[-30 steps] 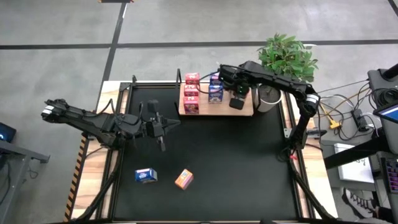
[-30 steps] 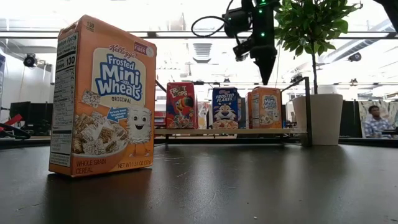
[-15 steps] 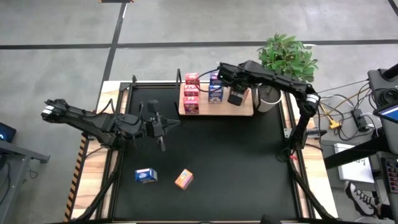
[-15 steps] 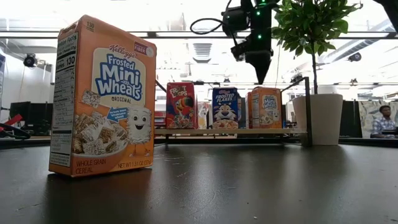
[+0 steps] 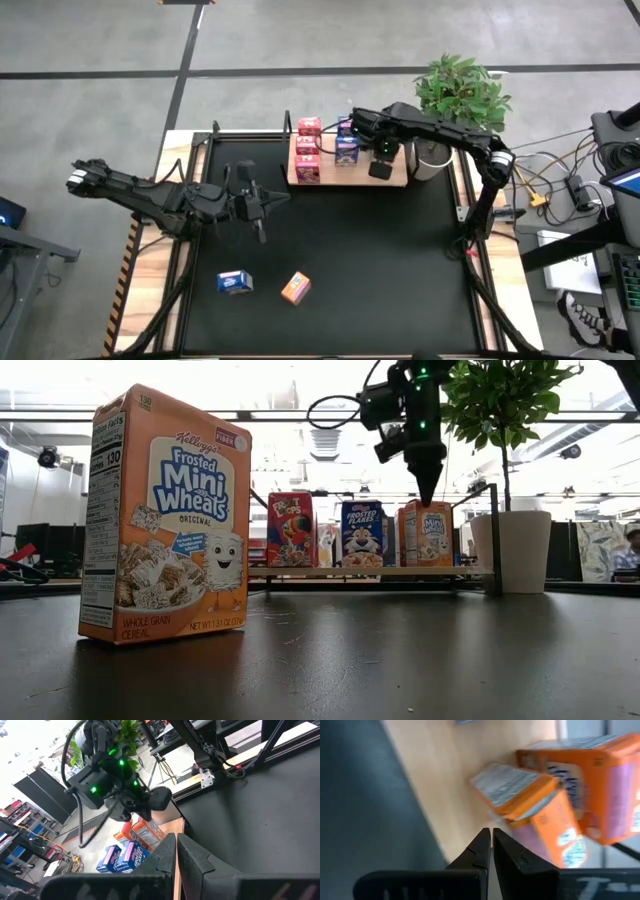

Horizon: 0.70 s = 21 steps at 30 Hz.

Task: Stack cereal on shelf
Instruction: Put the right orange cereal box aligned with the other orange cereal box on the shelf

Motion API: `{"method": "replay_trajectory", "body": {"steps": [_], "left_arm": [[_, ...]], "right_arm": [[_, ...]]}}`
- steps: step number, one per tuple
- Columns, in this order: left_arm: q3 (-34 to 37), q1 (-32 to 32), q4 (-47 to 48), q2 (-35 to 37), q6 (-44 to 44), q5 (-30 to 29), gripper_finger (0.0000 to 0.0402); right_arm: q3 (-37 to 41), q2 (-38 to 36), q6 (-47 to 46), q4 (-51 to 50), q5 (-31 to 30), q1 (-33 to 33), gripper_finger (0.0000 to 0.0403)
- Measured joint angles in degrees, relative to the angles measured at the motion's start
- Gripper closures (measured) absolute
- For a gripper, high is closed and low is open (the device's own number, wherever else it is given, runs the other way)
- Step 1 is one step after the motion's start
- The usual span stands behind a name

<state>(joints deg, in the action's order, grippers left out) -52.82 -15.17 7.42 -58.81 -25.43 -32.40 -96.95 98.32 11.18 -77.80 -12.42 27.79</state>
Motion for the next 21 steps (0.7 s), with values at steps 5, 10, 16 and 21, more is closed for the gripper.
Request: {"method": "replay_trajectory", "body": {"steps": [5, 10, 16, 21], "left_arm": [[0.0, 0.01, -0.02, 0.0, 0.0, 0.22, 0.0402], [0.0, 0.01, -0.04, 0.0, 0.0, 0.2, 0.0402], [0.02, -0.01, -0.04, 0.0, 0.0, 0.17, 0.0402], [0.02, -0.01, 0.09, 0.0, 0.02, 0.13, 0.0402]], "right_arm": [[0.55, 0.0, 0.67, 3.46, -3.1, 0.0, 0.0392], [0.49, 0.0, 0.83, 4.35, -4.12, 0.0, 0.0392], [-0.19, 0.0, 0.18, 0.6, -4.1, -0.22, 0.0392], [-0.05, -0.33, -1.88, -3.97, -4.08, -0.42, 0.0392]]}}
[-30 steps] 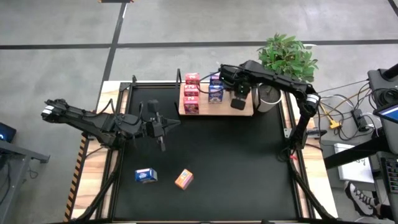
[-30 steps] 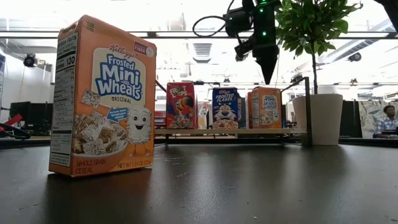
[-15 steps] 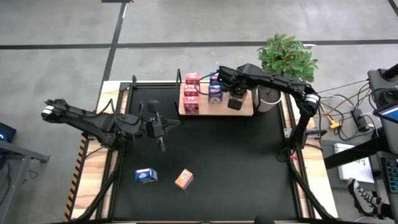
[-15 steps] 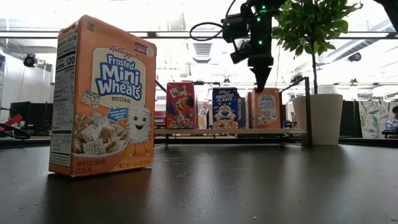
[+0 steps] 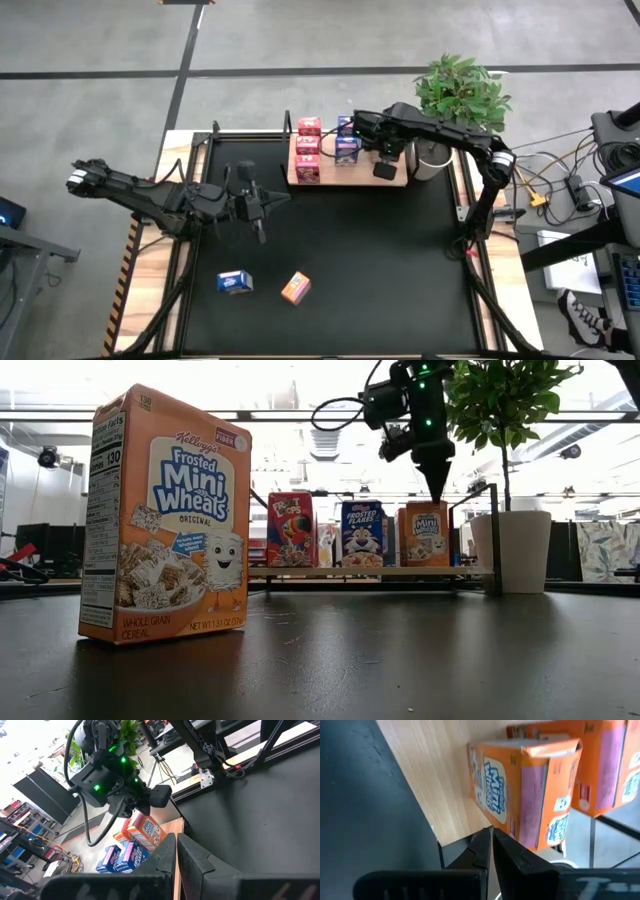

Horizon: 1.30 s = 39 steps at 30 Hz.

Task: Stack cereal on shelf
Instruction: Put the right orange cereal box aligned with the other orange cereal box on the shelf

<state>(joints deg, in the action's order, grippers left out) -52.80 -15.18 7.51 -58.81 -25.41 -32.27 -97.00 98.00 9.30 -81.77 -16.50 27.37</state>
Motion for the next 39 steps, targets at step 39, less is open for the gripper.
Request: {"method": "replay_trajectory", "body": {"steps": [39], "left_arm": [[0.0, 0.02, 2.54, 0.0, 1.97, -0.23, 0.0402]], "right_arm": [[5.17, 0.02, 2.57, 5.84, -7.7, 0.29, 0.0392]]}}
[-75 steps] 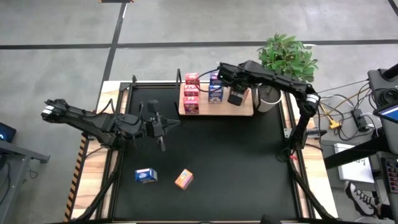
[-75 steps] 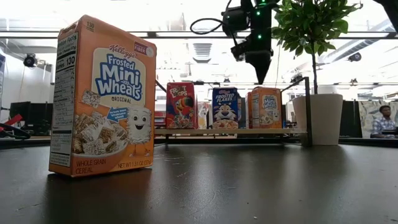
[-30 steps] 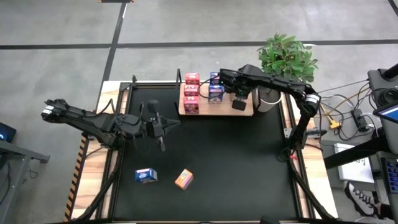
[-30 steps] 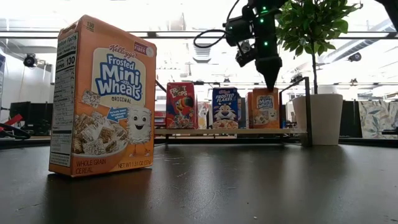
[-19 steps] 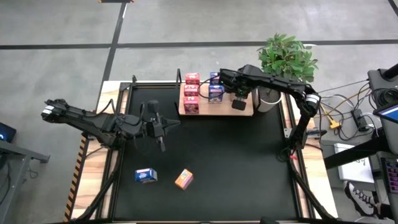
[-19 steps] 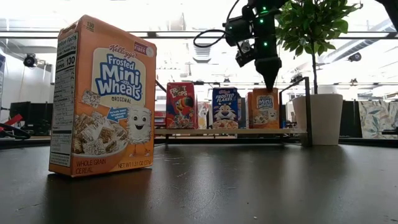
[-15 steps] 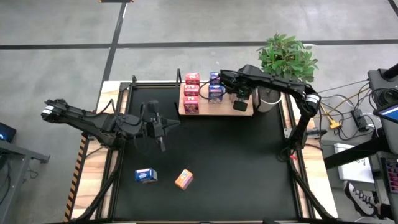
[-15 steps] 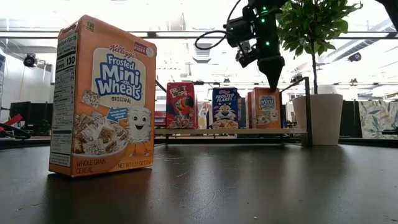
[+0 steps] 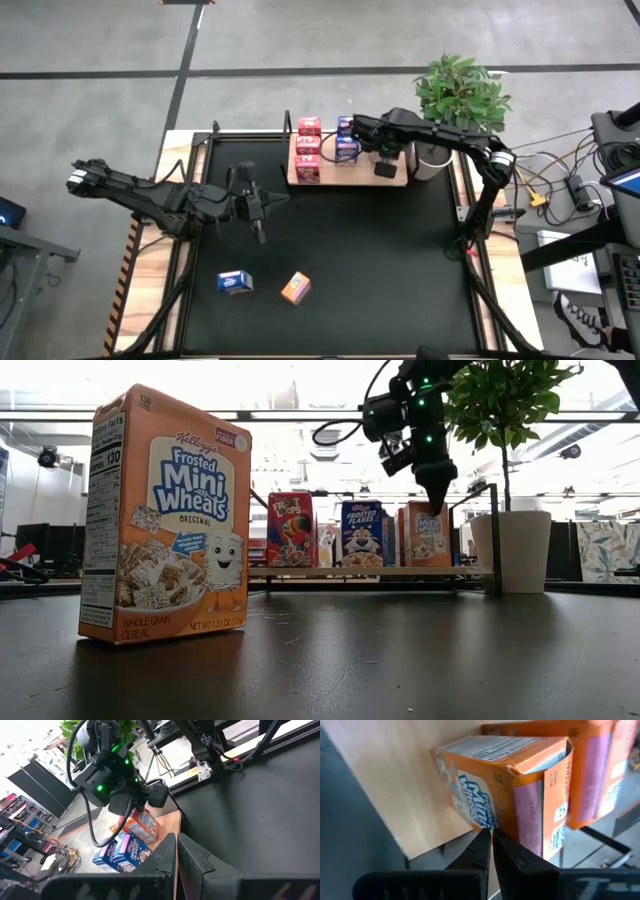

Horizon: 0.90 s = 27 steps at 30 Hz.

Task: Stack cereal on shelf
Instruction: Put the right orange cereal box aligned with the other orange cereal box on the shelf

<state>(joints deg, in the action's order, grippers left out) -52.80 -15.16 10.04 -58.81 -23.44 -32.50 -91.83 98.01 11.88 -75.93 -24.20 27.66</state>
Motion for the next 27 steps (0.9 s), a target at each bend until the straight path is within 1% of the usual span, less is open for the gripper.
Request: {"method": "replay_trajectory", "body": {"steps": [6, 11, 15, 27], "left_arm": [[0.0, 0.0, -0.04, 0.0, 0.0, 0.01, 0.0402], [0.0, 0.0, -0.07, 0.0, -0.01, 0.03, 0.0402], [0.0, -0.01, -0.07, 0.0, 0.0, 0.06, 0.0402], [0.0, 0.0, -0.13, 0.0, -0.22, 0.34, 0.0402]], "right_arm": [[0.0, 0.0, 0.79, 0.68, -0.42, 0.13, 0.0392], [-0.12, -0.72, 0.75, -3.55, 2.09, 0.11, 0.0392], [-0.31, -1.78, 0.67, -4.82, 2.24, 0.11, 0.0392], [-0.33, -2.38, 3.76, 2.3, 2.4, 0.11, 0.0392]]}}
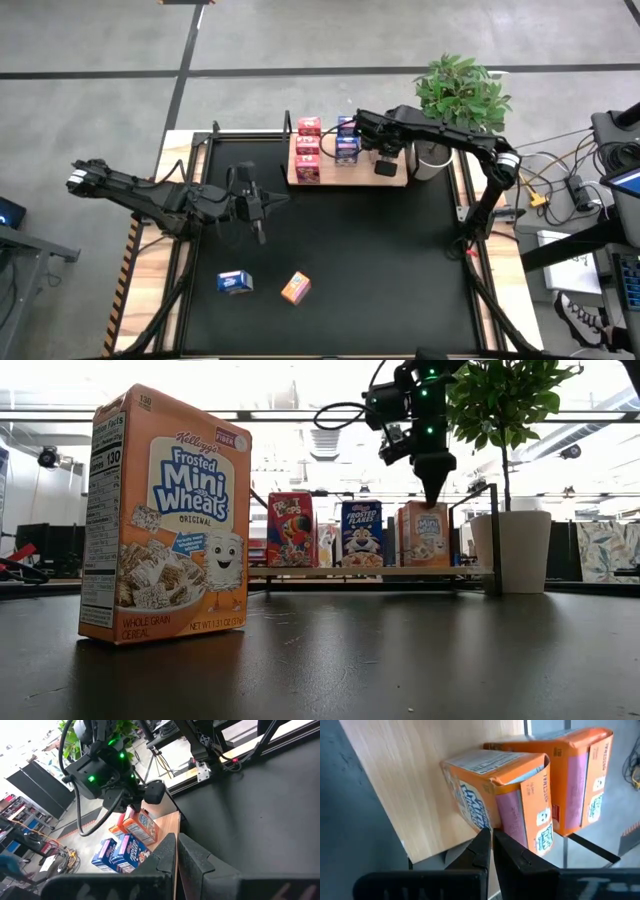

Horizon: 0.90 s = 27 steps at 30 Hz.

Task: Stack cereal on shelf
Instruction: Put the right orange cereal box aligned with the other orange cereal box on the shelf

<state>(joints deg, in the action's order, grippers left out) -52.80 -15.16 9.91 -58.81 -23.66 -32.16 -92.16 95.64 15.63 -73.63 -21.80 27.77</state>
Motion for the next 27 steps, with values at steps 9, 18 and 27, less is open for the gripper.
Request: {"method": "replay_trajectory", "body": {"steps": [9, 18, 27], "left_arm": [[0.0, -0.02, 0.07, 0.0, 0.0, -0.15, 0.0402], [0.01, -0.02, 0.48, 0.0, 0.17, -0.29, 0.0402], [0.02, -0.01, 0.47, 0.0, 0.18, -0.28, 0.0402]], "right_arm": [[0.0, 0.04, -1.24, 0.98, 1.22, 0.0, 0.0392], [0.04, 0.04, -2.18, -4.43, 1.2, 0.02, 0.0392], [0.07, 0.04, -1.46, -2.27, 0.09, 0.02, 0.0392]]}}
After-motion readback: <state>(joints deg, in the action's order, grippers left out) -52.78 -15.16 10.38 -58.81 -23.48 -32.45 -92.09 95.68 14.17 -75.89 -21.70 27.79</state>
